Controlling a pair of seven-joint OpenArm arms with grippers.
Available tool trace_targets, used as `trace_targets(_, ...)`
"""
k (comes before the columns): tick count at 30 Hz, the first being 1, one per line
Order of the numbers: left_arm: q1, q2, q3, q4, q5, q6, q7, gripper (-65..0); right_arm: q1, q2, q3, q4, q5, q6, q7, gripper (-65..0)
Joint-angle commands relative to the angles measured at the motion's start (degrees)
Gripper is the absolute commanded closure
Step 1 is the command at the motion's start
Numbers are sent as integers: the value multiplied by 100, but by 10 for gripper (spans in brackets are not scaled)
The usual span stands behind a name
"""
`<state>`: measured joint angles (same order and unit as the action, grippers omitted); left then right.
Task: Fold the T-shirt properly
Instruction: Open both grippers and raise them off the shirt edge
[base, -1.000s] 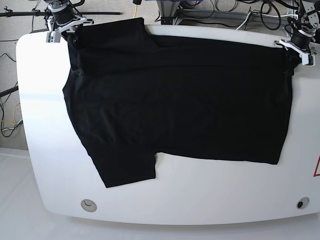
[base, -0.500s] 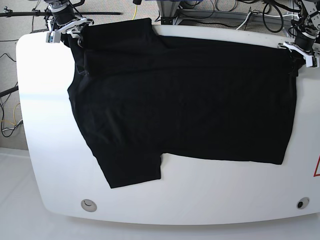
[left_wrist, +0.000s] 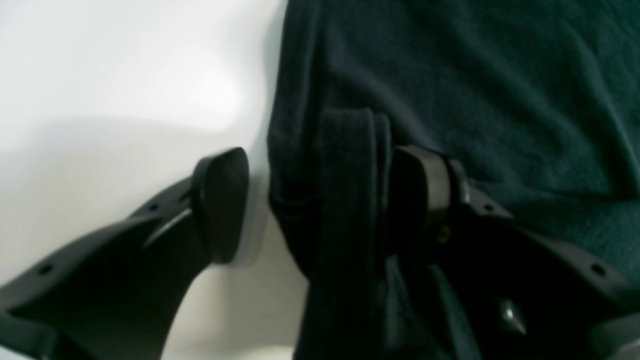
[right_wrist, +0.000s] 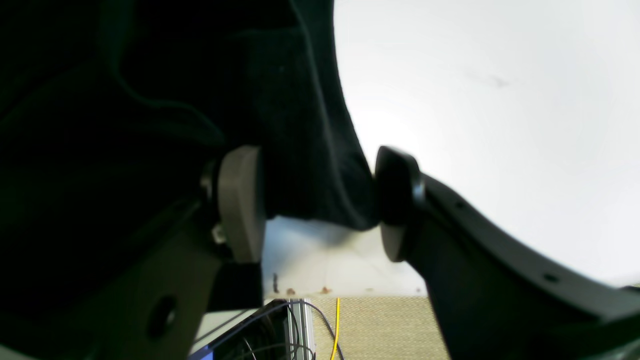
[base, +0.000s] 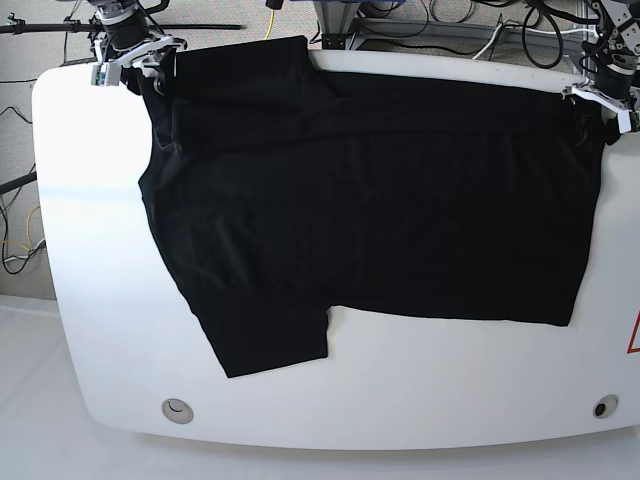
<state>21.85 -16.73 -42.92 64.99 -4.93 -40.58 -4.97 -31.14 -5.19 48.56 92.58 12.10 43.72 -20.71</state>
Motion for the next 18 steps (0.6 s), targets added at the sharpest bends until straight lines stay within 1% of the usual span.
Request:
trace_targets(1, 70, 60, 23, 11, 357, 58, 449, -416, -144, -22, 37, -128, -819, -372, -905, -338)
trace_targets(9, -114, 157, -12, 477, 357, 58, 449, -419, -152, -30, 46, 180, -810, -372, -905, -343)
trace_targets(11, -123, 271, -29, 644, 357, 58, 449, -419, -152, -118, 46, 356, -810, -372, -905, -344)
trace_targets(15, -123, 341, -91, 1013, 357, 58, 449, -420, -152, -171, 54, 778, -810, -372, -922, -344)
trace_targets(18, -132, 412, -91, 1224, 357, 58, 625, -420, -152, -206, 28, 1041, -810, -372, -975, -344)
